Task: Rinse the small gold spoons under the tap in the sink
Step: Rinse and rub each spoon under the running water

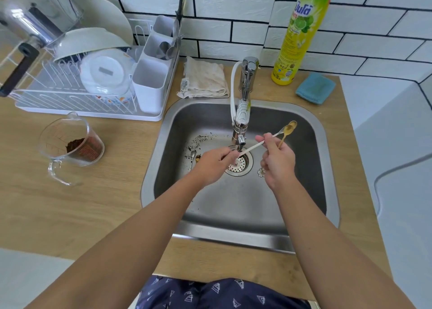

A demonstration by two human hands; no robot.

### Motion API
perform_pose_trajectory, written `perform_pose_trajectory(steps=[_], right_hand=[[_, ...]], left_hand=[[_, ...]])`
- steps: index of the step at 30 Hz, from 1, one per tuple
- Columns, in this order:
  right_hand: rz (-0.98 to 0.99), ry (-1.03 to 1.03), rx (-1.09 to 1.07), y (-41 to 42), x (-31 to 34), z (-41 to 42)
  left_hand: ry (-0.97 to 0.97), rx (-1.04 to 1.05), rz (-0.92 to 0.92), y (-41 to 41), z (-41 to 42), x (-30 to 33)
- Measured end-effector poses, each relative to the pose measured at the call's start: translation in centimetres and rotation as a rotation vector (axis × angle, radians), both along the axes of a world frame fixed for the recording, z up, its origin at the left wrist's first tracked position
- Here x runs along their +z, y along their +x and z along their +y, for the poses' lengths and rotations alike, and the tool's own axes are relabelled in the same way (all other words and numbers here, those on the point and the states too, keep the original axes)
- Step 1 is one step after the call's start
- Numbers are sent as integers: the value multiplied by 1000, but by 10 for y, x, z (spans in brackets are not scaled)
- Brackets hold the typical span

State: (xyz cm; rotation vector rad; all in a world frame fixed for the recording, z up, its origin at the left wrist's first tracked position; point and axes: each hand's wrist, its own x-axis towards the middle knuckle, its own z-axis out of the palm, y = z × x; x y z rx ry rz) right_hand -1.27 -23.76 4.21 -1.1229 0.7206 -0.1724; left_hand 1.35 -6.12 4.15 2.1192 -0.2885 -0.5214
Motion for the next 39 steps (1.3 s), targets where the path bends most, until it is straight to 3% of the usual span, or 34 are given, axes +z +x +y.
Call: perform_pose_trajectory(steps=[2, 6, 10, 16, 20, 24, 29, 39], right_hand=[[7, -6, 34, -2, -1, 3], [1, 84, 84, -8, -4, 16], [-17, 210, 145, -15, -7, 31], [-76, 343, 76, -14, -3, 30], [-81, 324, -7, -14, -7, 19], [-44, 319, -32, -17, -9, 7], [-10, 383, 30, -22, -9, 11], [-14, 397, 87, -24, -17, 1]], left_hand=[[-7, -47, 87, -5, 11, -3], [-349, -2, 401, -23, 14, -3], [-471, 70, 393, -38, -9, 0], [-424, 234, 428, -46, -32, -7], [-239, 132, 352, -42, -17, -14], [355, 103, 13, -12, 20, -39], [860, 48, -43, 4, 48, -69], [833, 118, -68, 13, 49, -63]])
